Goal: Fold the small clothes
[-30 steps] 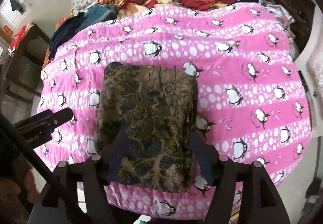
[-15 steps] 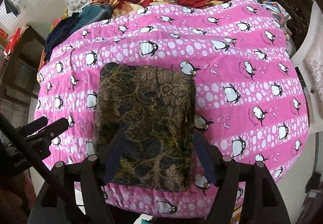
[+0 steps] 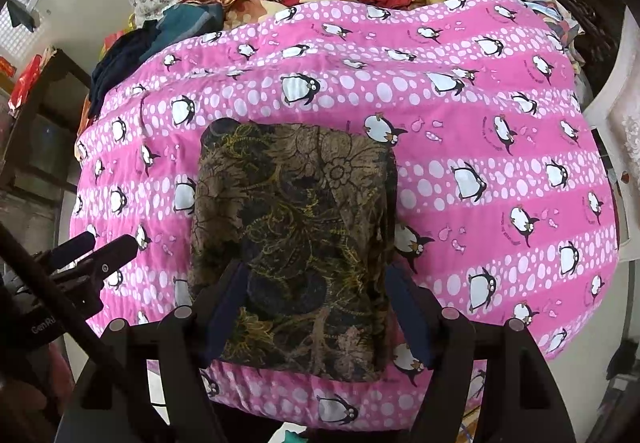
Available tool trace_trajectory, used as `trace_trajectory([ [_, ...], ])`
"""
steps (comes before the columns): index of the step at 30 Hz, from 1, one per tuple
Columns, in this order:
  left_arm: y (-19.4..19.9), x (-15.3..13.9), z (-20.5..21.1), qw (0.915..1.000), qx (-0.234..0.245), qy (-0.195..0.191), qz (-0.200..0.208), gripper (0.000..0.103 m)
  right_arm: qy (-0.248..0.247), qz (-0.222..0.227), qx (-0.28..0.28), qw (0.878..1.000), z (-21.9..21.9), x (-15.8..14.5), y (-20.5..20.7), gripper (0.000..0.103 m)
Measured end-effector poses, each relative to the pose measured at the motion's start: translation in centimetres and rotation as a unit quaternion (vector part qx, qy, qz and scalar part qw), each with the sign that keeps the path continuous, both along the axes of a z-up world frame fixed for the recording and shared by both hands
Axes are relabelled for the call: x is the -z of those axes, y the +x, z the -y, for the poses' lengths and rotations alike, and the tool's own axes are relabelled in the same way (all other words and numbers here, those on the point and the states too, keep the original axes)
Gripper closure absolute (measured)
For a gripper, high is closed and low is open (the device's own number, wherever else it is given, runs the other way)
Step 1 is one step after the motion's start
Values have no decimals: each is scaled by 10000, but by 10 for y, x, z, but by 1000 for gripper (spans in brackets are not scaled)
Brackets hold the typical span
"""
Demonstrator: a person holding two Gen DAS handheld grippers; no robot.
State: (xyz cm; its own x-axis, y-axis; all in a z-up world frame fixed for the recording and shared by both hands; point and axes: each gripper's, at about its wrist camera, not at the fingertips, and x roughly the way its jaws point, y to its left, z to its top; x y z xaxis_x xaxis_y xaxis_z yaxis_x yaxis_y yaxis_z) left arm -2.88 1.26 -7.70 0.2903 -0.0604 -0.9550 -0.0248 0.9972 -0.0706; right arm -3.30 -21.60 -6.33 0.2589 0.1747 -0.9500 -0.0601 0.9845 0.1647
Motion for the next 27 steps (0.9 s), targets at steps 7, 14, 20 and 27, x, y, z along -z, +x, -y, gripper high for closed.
trace_trajectory([
  [7, 1, -1, 0, 10000, 8, 3, -1, 25, 14, -20, -22, 10000, 0, 1, 1, 28],
  [14, 1, 0, 1, 10000, 21, 1, -16, 25, 37, -78, -16, 10000, 1, 3, 1, 27],
  [20, 1, 0, 1, 10000, 14, 4, -27, 25, 31, -96, -18, 9999, 0, 4, 1, 27],
  [27, 0, 1, 2, 10000, 15, 2, -34, 25, 30, -139, -26, 9999, -1, 6, 0, 26],
])
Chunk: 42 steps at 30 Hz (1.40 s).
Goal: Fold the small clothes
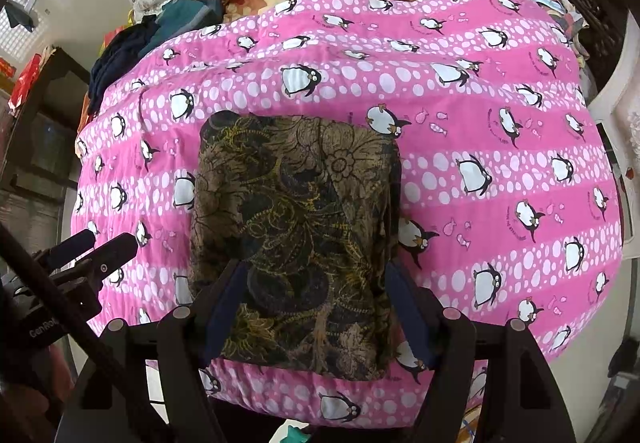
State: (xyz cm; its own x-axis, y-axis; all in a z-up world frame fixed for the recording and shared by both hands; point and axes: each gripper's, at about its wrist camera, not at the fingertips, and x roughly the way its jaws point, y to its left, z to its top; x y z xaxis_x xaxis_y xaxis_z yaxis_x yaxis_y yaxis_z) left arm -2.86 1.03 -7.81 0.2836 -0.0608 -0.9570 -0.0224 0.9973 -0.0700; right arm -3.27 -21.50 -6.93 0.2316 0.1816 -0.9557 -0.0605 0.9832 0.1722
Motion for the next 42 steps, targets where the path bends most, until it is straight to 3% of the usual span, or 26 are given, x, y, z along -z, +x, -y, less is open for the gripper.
trace_trajectory([
  [42, 6, 13, -2, 9998, 24, -31, -179, 25, 67, -239, -88, 9997, 7, 18, 8, 24],
])
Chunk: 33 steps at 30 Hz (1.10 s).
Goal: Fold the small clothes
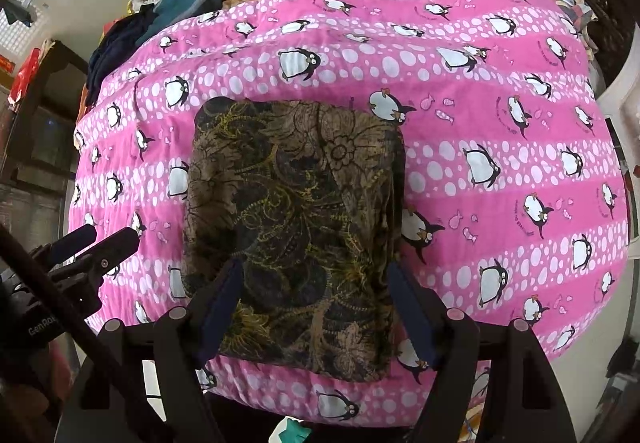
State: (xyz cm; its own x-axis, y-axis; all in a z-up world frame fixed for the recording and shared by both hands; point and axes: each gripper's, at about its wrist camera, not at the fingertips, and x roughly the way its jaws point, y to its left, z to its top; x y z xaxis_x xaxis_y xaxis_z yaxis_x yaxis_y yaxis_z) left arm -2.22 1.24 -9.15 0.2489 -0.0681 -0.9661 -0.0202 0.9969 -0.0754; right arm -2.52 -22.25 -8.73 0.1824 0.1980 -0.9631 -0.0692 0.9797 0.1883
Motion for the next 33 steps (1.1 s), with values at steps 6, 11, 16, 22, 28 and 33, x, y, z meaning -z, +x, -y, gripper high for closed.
trace_trajectory([
  [6, 5, 3, -6, 9999, -117, 62, -58, 25, -7, -29, 110, 9999, 9, 4, 6, 24],
  [11, 10, 5, -9, 9996, -247, 71, -118, 24, -6, -87, 114, 9999, 13, 7, 11, 24],
  [16, 12, 6, -6, 9996, -224, 86, -138, 24, 17, -127, 57, 9999, 13, 9, 13, 24],
  [22, 12, 6, 3, 9998, -132, 81, -153, 25, 24, -119, 45, 9999, 13, 9, 14, 23],
  [28, 11, 3, 11, 9999, 44, 143, 1, 25, 29, -148, 122, 9998, 18, 10, 13, 23],
  [33, 10, -1, 17, 9996, 186, 170, 128, 25, 43, -146, 129, 9998, 21, 10, 11, 23],
])
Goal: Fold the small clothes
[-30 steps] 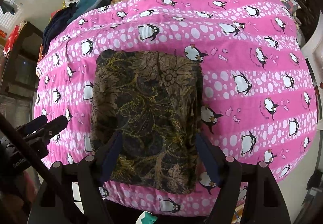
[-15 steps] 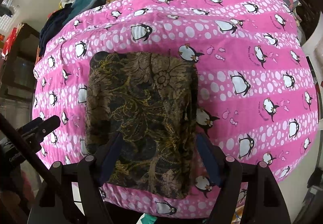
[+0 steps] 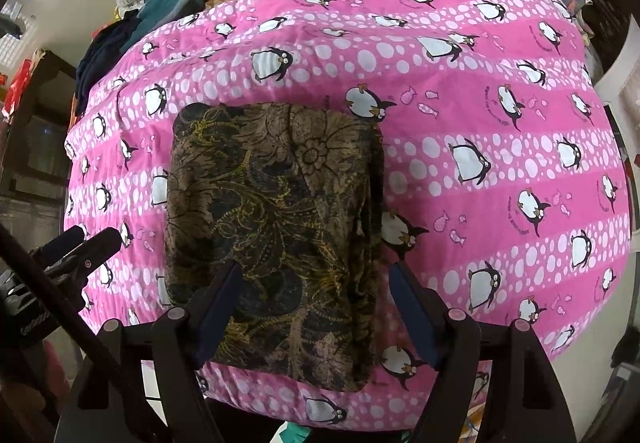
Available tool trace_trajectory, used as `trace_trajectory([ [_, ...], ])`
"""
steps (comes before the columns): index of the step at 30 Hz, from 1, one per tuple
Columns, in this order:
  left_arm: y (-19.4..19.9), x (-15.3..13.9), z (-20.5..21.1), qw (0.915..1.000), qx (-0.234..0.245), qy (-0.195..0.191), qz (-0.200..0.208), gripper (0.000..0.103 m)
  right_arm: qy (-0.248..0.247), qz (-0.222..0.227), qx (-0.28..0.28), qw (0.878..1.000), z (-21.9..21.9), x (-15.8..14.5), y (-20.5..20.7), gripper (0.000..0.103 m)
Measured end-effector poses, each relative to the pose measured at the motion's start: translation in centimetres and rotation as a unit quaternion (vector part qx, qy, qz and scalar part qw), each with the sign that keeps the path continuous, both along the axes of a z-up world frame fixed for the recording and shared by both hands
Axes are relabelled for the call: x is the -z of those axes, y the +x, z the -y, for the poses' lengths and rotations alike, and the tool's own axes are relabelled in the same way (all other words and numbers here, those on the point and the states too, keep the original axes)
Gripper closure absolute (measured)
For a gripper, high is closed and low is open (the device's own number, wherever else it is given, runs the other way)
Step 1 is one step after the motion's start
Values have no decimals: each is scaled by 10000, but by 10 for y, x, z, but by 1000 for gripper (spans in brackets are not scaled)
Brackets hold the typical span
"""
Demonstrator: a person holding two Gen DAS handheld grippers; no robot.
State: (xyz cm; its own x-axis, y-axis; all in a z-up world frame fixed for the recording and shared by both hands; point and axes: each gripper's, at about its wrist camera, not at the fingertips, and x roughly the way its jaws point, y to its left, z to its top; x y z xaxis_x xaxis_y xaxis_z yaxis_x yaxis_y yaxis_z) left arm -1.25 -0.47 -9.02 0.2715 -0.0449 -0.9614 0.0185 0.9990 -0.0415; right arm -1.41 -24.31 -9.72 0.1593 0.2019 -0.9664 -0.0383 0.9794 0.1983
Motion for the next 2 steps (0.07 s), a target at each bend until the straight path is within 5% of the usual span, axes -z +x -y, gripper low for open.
trace_trajectory([
  [2, 0, 0, 2, 10000, 30, 4, -21, 25, 0, 9, 1, 10000, 0, 0, -1, 23],
])
